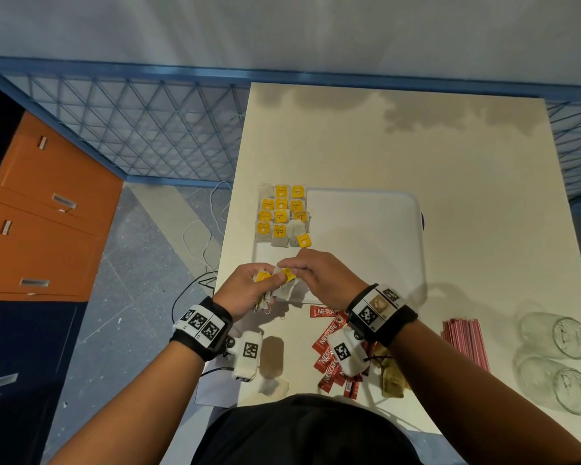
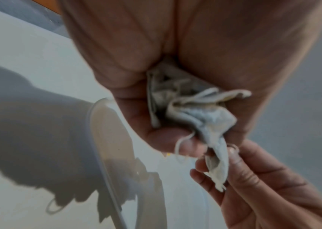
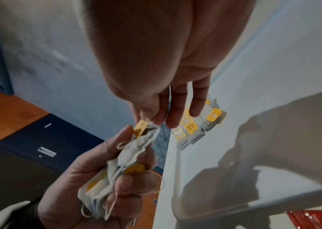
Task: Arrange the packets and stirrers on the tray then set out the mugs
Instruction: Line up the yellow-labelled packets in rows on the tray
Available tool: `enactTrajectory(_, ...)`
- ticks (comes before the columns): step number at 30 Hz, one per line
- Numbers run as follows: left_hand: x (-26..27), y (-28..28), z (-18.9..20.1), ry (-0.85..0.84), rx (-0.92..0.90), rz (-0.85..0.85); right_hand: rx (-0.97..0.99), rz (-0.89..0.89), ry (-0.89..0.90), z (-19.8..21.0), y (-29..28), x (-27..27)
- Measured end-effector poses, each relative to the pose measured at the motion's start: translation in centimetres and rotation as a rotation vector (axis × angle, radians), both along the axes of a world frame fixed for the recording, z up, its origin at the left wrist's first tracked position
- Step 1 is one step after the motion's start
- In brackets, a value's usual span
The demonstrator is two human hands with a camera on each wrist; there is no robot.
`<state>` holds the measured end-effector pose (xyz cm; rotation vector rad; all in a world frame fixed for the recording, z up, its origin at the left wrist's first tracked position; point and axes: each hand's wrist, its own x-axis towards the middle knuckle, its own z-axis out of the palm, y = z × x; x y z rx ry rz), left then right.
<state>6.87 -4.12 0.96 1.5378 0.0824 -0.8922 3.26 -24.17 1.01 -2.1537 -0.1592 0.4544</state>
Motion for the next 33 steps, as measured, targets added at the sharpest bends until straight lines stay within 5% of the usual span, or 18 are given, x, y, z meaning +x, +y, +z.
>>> enactTrajectory(12, -0.2, -0.1, -0.1, -0.022, 0.055, 0.063, 0.172, -0.233, 0.174, -1.4, 0.9, -0.5)
enactTrajectory(16, -0.1, 0.5, -0.7, -0.037, 0.098, 0.063, 0.102, -0.259, 0.172, -2.3, 1.4, 0.5)
enactTrajectory(21, 0.3, 2.0, -2.0, 0.088, 0.071, 0.288, 0.046, -0.258, 0.079, -2.5, 2.6, 3.5)
enactTrajectory(33, 0.9, 4.4, -2.1, 0.36, -0.222, 0.538, -0.407, -0.108, 0.038, -4.3, 5.6, 9.1)
